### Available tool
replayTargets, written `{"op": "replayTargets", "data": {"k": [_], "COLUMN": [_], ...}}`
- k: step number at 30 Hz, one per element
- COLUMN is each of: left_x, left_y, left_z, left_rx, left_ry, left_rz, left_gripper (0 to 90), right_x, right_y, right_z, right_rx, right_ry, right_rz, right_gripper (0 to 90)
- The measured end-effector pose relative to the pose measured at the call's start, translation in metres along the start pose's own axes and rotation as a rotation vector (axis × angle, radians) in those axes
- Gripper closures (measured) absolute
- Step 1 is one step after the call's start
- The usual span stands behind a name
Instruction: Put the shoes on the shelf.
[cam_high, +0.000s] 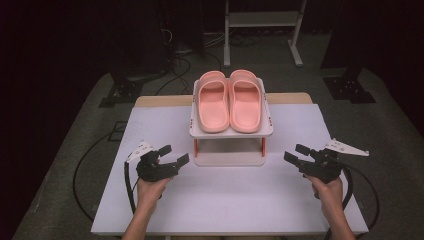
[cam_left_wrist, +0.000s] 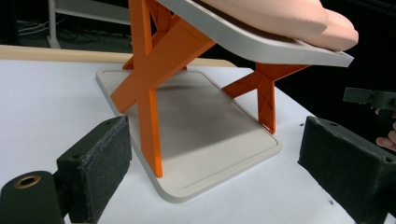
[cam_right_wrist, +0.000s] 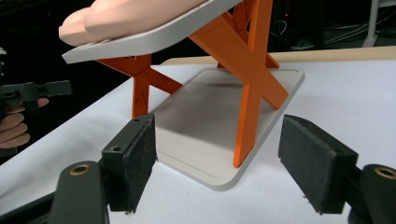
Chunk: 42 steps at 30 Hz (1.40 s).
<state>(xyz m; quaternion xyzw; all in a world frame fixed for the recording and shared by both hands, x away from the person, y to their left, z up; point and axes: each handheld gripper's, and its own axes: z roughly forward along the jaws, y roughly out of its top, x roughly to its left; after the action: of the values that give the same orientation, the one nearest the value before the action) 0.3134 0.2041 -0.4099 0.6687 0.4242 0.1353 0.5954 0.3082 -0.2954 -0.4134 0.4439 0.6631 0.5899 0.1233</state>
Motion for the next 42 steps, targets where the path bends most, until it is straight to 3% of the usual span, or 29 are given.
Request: {"op": "replayTargets", "data": {"k": [23,35,42], "left_x": [-0.004,-0.003,-0.001], "left_y": [-0.028,-0.037,-0.044], "left_z": [-0.012,-0.015,-0.019], "left_rx": [0.006,0.033,0.033], "left_ry": [-0.004,0.017,0.031], "left_rz": [-0.004,0.011,-0.002], "left_gripper": [8.6,8.6,8.6], "right_x": [0.003,-0.004,-0.006], "right_y": [-0.024,-0.040,-0.047], "right_z": [-0.010,-0.019,-0.022], "right_rx": [0.015,0.023,0.022], "right_ry": [-0.003,-0.015,-0.013], "right_rz": [-0.007,0.001,0.012], "right_gripper": [26.1,25.7,24.4]}}
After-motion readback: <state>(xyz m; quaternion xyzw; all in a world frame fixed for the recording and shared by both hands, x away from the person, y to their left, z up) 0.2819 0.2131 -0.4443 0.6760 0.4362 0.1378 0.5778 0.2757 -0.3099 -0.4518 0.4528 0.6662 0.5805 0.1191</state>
